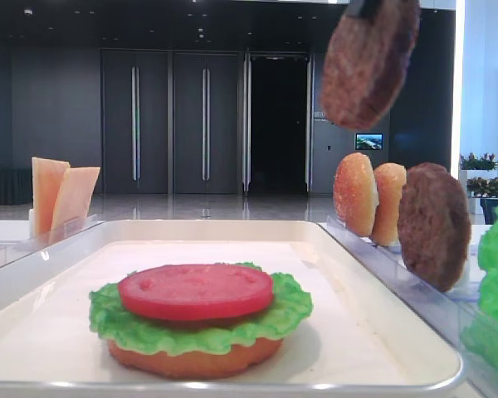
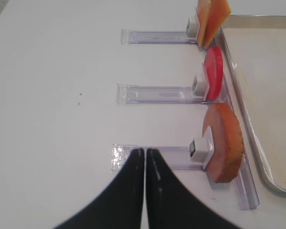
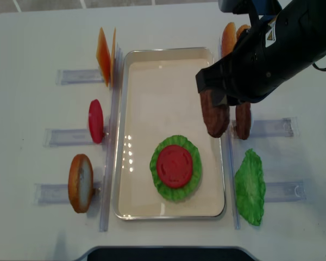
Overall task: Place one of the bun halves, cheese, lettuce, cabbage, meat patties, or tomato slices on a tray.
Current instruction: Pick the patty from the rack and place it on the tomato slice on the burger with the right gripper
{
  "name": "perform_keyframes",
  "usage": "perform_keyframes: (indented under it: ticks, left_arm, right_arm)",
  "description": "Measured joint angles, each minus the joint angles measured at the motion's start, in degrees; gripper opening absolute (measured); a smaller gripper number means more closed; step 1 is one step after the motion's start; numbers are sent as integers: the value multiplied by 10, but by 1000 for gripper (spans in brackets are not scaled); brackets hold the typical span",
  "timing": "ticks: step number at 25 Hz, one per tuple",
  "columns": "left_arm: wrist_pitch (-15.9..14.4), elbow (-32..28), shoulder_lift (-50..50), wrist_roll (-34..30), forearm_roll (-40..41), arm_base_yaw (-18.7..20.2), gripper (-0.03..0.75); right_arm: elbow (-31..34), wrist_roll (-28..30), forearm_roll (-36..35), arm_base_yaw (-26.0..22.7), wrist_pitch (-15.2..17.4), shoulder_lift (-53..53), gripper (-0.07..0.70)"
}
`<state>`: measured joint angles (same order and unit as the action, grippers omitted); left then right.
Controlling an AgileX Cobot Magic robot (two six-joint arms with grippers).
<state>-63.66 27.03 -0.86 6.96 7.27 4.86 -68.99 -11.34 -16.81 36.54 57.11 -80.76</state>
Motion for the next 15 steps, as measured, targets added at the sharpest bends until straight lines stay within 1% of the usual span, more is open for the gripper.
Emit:
perform_keyframes:
  ticks: [3, 5, 7, 10, 11, 14, 15]
  left_arm:
    - [0, 0, 0, 0, 0, 0, 0]
    - [0, 0, 0, 0, 0, 0, 0]
    - [0, 0, 0, 0, 0, 0, 0]
    - [0, 0, 0, 0, 0, 0, 0]
    - [0, 0, 0, 0, 0, 0, 0]
    - [0, 0, 0, 0, 0, 0, 0]
    - [0, 0, 0, 0, 0, 0, 0]
  right_arm:
    - [22, 72, -80, 0, -23, 2, 154]
    - [50, 113, -131, 0, -41, 2, 154]
    - [79, 167, -184, 0, -67, 2, 154]
    - [123, 263, -283, 0, -104, 2, 154]
    - [137, 293, -324, 0, -114, 2, 154]
    - [172, 415, -455, 0, -135, 2, 154]
    - [182, 448, -498, 0, -146, 1, 154]
